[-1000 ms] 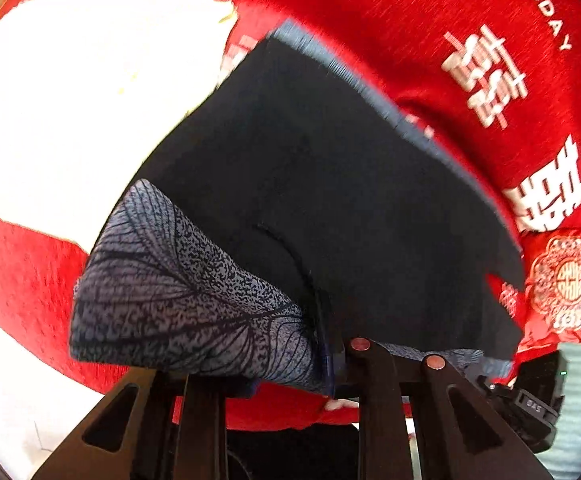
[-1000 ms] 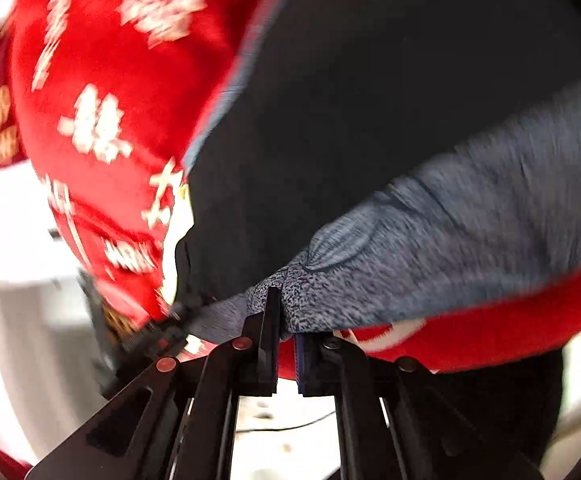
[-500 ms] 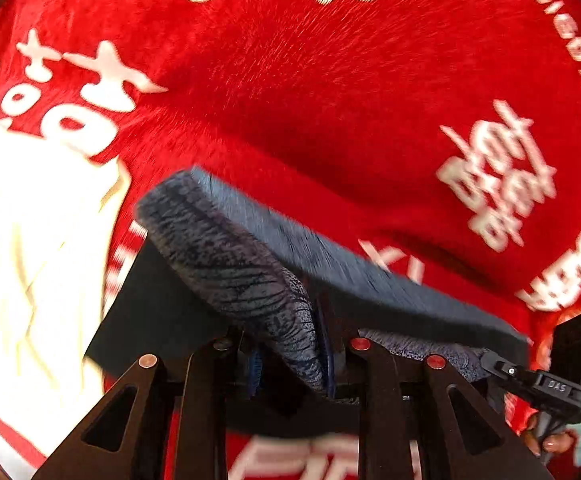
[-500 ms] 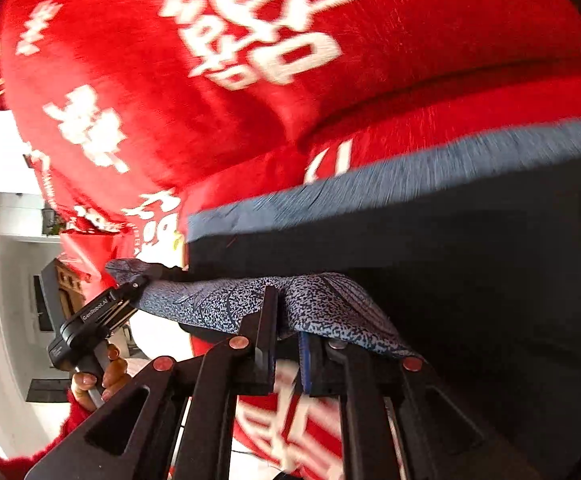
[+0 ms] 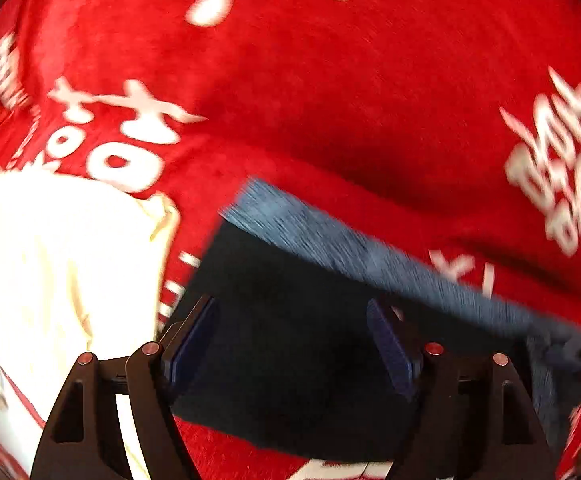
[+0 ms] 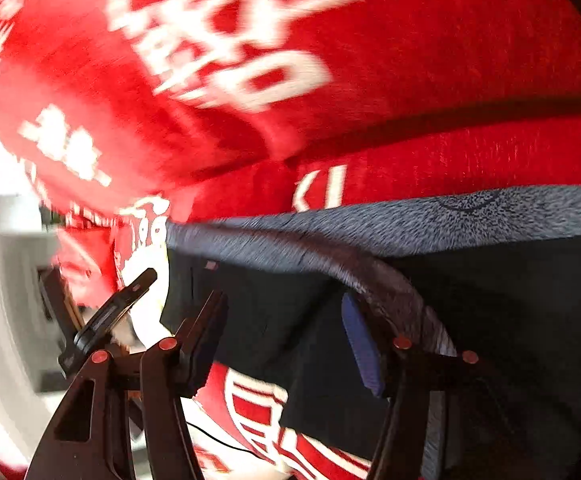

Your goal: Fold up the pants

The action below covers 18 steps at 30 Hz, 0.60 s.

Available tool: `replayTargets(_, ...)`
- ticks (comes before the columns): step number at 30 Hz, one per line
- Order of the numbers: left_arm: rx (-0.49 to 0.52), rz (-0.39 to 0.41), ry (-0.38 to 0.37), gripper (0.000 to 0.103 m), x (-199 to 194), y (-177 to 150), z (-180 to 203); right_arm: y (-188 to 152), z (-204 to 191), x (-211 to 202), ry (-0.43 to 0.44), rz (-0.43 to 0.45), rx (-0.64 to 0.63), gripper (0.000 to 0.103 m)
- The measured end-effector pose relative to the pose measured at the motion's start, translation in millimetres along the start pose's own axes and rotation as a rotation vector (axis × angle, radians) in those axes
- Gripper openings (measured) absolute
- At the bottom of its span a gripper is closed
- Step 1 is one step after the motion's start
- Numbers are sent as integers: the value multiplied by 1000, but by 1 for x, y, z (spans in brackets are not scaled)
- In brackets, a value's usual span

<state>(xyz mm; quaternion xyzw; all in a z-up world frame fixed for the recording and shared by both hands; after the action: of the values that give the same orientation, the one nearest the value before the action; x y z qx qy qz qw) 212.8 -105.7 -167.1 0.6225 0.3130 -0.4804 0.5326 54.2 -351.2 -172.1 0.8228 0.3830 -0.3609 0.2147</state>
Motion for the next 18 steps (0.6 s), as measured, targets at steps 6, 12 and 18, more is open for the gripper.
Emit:
replayTargets(6,111,-21,97,92,62,-10,42,-8,1,39,-229,-45,-195,50)
replayTargets(12,168,-42,81,95,49,-17,66,-11,5,19,-187,25,-175,52)
replayTargets(18,190,-82,25,95,4,-58,82,-48,15,-25,-97,74,-95,76)
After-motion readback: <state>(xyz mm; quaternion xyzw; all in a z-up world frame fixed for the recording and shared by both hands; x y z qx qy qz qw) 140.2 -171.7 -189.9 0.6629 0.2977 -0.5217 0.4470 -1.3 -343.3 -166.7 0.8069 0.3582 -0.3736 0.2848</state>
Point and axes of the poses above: each gripper's, at about its wrist camera, not at the fingertips, and x roughly the way its jaws point, z to its right, y to its top, the point moved 1 cm from there along x, roughly the way its jaws point, and after that the axes turned 5 degrees about z, right-handed, at the moved point
